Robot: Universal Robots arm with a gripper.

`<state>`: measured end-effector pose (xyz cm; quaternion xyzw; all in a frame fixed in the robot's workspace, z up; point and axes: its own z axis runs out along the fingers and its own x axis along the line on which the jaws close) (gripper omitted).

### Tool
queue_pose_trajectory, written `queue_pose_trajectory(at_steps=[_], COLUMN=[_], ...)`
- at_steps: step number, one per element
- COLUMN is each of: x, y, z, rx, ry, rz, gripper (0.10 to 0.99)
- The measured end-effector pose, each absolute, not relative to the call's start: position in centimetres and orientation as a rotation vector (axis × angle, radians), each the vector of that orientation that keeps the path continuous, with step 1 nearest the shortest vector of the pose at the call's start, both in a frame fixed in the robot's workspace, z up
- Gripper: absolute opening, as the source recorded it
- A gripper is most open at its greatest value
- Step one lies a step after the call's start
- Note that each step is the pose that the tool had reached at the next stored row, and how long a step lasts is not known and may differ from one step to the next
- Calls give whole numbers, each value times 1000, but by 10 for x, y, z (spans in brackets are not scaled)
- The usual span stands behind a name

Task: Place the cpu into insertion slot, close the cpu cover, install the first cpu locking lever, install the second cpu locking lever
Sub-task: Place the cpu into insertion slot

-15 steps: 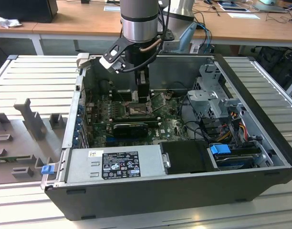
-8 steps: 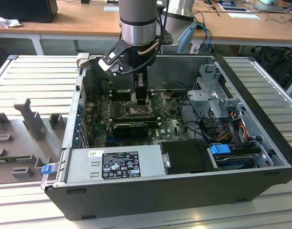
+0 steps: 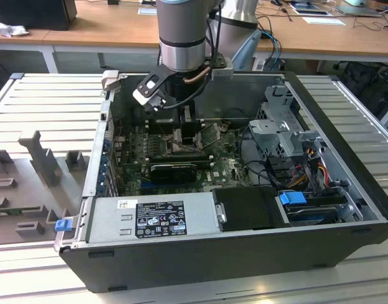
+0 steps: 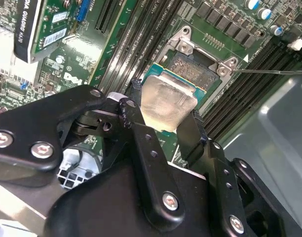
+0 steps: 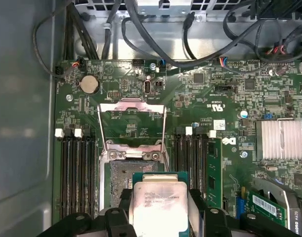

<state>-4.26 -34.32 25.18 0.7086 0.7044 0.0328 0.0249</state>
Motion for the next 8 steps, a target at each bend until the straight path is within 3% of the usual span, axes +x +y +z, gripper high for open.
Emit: queue_pose_trajectory(at_steps=[8], x=[-43], y=[-342], z=[242], rx=[2192], ry=[2178], rz=[101], gripper=[529])
